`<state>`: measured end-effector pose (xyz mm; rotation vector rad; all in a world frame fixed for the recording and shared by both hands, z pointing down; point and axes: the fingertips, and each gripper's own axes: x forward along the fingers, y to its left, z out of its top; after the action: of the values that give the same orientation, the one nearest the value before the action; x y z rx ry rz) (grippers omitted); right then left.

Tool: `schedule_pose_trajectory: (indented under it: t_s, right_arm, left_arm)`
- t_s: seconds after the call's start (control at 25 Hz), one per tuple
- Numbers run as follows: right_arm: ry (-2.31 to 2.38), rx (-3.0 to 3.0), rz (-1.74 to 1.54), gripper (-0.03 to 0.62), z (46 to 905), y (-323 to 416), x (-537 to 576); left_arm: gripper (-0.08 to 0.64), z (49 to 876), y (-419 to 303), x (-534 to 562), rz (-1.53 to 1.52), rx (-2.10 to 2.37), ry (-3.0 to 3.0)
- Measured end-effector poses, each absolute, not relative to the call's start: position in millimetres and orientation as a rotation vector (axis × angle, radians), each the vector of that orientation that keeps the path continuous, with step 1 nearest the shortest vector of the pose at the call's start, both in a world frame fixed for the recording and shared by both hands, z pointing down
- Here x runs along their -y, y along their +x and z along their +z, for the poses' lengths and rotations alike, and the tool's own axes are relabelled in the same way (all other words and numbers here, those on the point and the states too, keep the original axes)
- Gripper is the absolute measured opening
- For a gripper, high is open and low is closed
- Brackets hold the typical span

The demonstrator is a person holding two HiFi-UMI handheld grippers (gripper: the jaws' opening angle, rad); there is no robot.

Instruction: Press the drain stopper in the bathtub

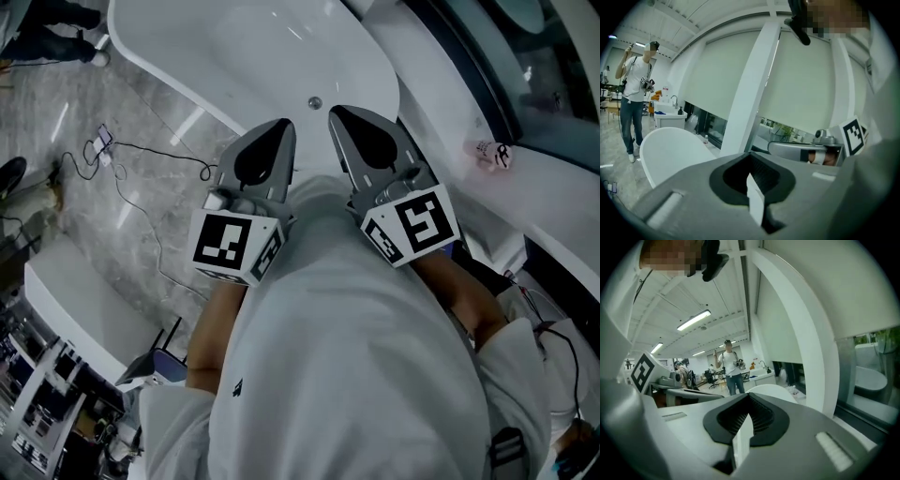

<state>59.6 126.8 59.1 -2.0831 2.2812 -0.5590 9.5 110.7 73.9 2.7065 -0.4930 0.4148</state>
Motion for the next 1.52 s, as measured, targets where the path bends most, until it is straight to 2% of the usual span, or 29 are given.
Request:
schedule_pose_trajectory:
  t_s: [0.32, 0.72, 1.52]
  right_arm:
    - [-2.091, -2.316, -0.355, 0.003, 27.3, 38.7, -119.2]
    - [-1.992, -2.289, -0.474, 0.002, 43.2, 63.6, -107.5]
    - [-1.944, -2.442, -0.459, -0.005, 48.6, 57.6, -103.3]
  left_arm:
    - [0.005, 56.7, 15.6, -110.9, 0.422, 0.512, 2.792]
    - [0.005, 63.1, 32.8, -90.0, 0.424, 0.554, 2.767]
    - [0.005, 74.2, 27.6, -86.8, 0.431, 0.675, 2.702]
